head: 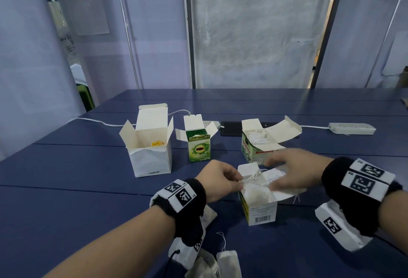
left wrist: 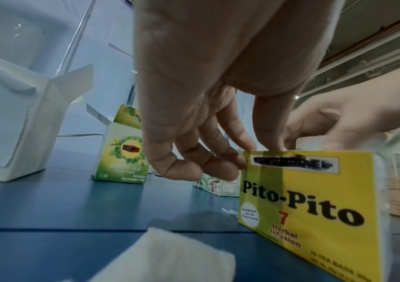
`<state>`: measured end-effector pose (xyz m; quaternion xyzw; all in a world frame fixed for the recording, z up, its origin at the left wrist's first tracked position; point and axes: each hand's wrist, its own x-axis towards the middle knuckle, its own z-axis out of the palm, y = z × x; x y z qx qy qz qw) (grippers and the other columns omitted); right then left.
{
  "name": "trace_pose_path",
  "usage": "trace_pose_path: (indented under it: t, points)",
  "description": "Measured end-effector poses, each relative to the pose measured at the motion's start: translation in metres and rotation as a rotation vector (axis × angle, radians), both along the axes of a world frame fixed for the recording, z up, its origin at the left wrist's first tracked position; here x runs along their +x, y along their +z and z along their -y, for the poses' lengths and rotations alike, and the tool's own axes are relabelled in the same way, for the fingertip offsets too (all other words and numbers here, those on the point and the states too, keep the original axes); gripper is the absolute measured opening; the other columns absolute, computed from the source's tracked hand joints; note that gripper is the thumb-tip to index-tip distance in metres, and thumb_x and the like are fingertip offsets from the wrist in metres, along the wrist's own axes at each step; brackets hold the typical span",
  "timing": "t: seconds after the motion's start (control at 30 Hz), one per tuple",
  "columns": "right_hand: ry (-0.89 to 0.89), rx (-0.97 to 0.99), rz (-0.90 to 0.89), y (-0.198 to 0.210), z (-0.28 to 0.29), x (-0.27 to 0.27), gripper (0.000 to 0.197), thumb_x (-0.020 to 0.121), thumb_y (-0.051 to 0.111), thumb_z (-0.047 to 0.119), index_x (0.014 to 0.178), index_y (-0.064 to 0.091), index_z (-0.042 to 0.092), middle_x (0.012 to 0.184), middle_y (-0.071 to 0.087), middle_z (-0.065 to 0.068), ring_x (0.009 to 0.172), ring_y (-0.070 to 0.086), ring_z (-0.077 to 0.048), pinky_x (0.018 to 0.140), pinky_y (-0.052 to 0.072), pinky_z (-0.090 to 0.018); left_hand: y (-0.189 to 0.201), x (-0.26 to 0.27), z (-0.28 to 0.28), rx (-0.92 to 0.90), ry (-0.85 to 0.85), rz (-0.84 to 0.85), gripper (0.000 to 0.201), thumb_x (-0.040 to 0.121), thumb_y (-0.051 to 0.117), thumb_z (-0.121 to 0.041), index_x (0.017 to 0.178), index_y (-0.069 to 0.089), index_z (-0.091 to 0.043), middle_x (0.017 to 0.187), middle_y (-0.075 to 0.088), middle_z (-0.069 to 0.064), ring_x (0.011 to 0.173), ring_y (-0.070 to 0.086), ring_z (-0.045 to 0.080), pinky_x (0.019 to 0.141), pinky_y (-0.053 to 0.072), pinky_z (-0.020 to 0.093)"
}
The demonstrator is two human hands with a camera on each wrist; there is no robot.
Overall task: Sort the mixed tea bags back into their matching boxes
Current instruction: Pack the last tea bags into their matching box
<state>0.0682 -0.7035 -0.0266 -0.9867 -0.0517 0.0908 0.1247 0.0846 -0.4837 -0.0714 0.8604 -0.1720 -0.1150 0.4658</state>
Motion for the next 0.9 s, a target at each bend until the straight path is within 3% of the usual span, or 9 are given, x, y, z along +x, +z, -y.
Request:
trace_pose_path:
  t: [0.07, 0.17, 0.33, 0.4, 0.47, 0.63, 0.73, 0.83, 0.9]
  points:
    - [0.057, 0.015, -0.096, -0.002, -0.002, -0.008, 0.070, 0.068, 0.076, 0.048, 0.130, 0.050, 0.031, 0.127, 0.053, 0.014, 0.117, 0.052, -0.006, 0.102, 0.043, -0.025, 0.001, -0.001, 0.001, 0.007, -0.011, -0.001, 0.016, 0.080, 0.075, -0.014, 0.095, 0.073, -0.007, 0.086, 0.070, 0.005, 0.076, 0.059, 0.012, 0.083, 0.055, 0.033]
    - [0.029, 0.042, -0.060, 0.000, 0.003, -0.009, 0.059, 0.074, 0.076, 0.039, 0.126, 0.054, 0.025, 0.124, 0.056, 0.008, 0.113, 0.056, -0.010, 0.099, 0.046, -0.027, 0.003, -0.001, 0.004, 0.038, -0.022, 0.021, 0.017, 0.080, 0.074, -0.014, 0.096, 0.073, -0.010, 0.084, 0.068, 0.000, 0.075, 0.059, 0.009, 0.077, 0.054, 0.023]
    - [0.020, 0.052, -0.079, 0.002, 0.010, -0.006, 0.015, 0.082, 0.068, 0.025, 0.096, 0.068, 0.030, 0.091, 0.068, 0.010, 0.084, 0.065, -0.010, 0.077, 0.057, -0.028, 0.006, -0.003, 0.006, 0.101, -0.048, 0.071, 0.016, 0.081, 0.071, -0.015, 0.096, 0.075, -0.013, 0.092, 0.072, 0.001, 0.081, 0.061, 0.006, 0.072, 0.049, 0.011]
    - [-0.002, 0.089, -0.092, 0.002, 0.012, -0.005, 0.016, 0.084, 0.061, 0.019, 0.091, 0.069, 0.030, 0.078, 0.068, 0.011, 0.072, 0.065, -0.010, 0.062, 0.057, -0.025, 0.007, -0.003, 0.007, 0.101, -0.050, 0.075, 0.015, 0.081, 0.071, -0.017, 0.095, 0.075, -0.013, 0.096, 0.073, 0.003, 0.082, 0.062, 0.006, 0.073, 0.049, 0.011]
    - [-0.013, 0.083, -0.070, 0.000, 0.016, -0.002, 0.018, 0.084, 0.059, 0.018, 0.090, 0.071, 0.029, 0.077, 0.068, 0.012, 0.071, 0.065, -0.008, 0.059, 0.055, -0.020, 0.007, -0.002, 0.006, 0.097, -0.057, 0.067, 0.015, 0.081, 0.071, -0.017, 0.095, 0.075, -0.013, 0.097, 0.073, 0.002, 0.083, 0.062, 0.006, 0.072, 0.048, 0.010]
    - [-0.022, 0.044, -0.027, -0.010, 0.028, 0.014, 0.011, 0.085, 0.065, 0.021, 0.090, 0.071, 0.029, 0.076, 0.067, 0.017, 0.072, 0.062, 0.004, 0.061, 0.042, -0.009, 0.003, -0.001, 0.004, 0.080, -0.077, 0.064, 0.015, 0.082, 0.068, -0.012, 0.095, 0.074, -0.015, 0.095, 0.071, -0.001, 0.083, 0.062, 0.006, 0.072, 0.049, 0.008]
    - [-0.025, -0.061, -0.032, -0.018, 0.038, 0.019, 0.007, 0.089, 0.063, 0.024, 0.089, 0.070, 0.024, 0.089, 0.068, 0.012, 0.078, 0.062, -0.005, 0.071, 0.046, -0.017, 0.001, 0.000, 0.004, 0.054, -0.070, 0.046, 0.013, 0.082, 0.069, -0.011, 0.093, 0.073, -0.015, 0.090, 0.069, -0.001, 0.079, 0.060, 0.006, 0.072, 0.050, 0.011]
    - [0.012, -0.263, -0.044, -0.021, 0.048, 0.019, 0.017, 0.093, 0.053, 0.020, 0.099, 0.069, 0.021, 0.102, 0.066, 0.007, 0.086, 0.057, -0.009, 0.079, 0.043, -0.022, 0.001, -0.002, 0.006, 0.031, -0.078, 0.031, 0.012, 0.081, 0.069, -0.011, 0.092, 0.073, -0.014, 0.084, 0.067, -0.002, 0.075, 0.058, 0.006, 0.071, 0.051, 0.014]
    - [0.017, -0.156, -0.017, -0.016, 0.055, 0.013, 0.024, 0.092, 0.051, 0.011, 0.102, 0.070, 0.021, 0.100, 0.066, 0.011, 0.093, 0.059, -0.008, 0.086, 0.043, -0.021, 0.003, -0.003, 0.007, 0.030, -0.084, 0.038, 0.011, 0.082, 0.070, -0.013, 0.093, 0.072, -0.015, 0.082, 0.065, -0.003, 0.071, 0.057, 0.007, 0.071, 0.051, 0.019]
